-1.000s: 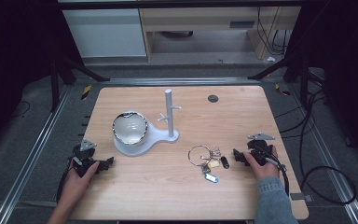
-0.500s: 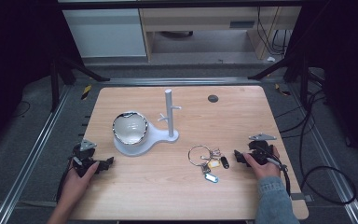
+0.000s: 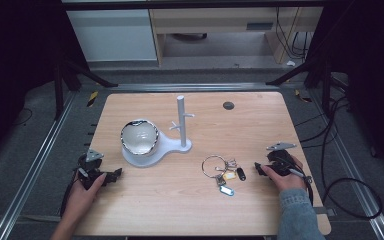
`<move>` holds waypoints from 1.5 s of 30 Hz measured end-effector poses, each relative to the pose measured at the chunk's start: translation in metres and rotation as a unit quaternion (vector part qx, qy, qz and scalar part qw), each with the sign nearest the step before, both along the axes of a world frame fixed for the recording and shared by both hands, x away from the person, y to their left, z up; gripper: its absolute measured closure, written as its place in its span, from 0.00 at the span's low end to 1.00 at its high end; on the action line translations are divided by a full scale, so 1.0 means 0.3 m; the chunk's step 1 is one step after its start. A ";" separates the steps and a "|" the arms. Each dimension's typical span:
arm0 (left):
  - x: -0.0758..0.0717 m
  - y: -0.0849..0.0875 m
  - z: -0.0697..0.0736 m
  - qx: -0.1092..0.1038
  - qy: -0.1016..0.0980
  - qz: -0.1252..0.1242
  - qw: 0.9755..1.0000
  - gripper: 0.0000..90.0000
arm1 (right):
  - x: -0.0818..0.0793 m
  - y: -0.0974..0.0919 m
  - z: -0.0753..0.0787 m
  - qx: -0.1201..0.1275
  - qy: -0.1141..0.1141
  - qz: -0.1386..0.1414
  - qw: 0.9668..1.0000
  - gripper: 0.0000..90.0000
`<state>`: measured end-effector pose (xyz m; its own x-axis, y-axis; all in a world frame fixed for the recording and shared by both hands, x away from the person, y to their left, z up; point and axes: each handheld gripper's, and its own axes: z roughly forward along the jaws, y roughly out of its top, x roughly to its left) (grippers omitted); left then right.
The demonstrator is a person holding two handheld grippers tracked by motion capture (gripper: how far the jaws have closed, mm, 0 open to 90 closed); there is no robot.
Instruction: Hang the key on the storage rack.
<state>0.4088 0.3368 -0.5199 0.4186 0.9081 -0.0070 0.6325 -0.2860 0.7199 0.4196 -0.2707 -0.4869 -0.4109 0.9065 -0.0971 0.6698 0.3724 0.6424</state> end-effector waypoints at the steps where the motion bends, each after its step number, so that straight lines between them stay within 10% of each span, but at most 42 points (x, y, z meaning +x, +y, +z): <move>1: 0.000 0.000 0.000 0.000 0.000 0.000 1.000 0.00 | -0.002 0.003 0.008 -0.011 0.001 0.009 1.000 0.32; 15: 0.000 0.000 0.000 0.000 0.000 0.000 1.000 0.00 | 0.050 0.061 0.170 -0.054 0.053 0.094 0.993 0.52; 32: 0.000 0.000 0.000 0.000 0.000 0.000 1.000 0.00 | 0.135 0.250 0.163 -0.105 0.135 0.230 0.958 0.61; 40: 0.000 0.000 0.000 0.000 0.000 0.000 1.000 0.00 | 0.170 0.321 0.146 -0.132 0.145 0.292 0.936 0.78; 42: 0.000 0.000 0.000 0.000 0.000 0.000 1.000 0.00 | 0.174 0.346 0.138 -0.151 0.153 0.310 0.926 0.83; 45: 0.000 0.000 0.000 0.000 0.000 0.000 1.000 0.00 | 0.179 0.355 0.134 -0.157 0.159 0.314 0.923 0.87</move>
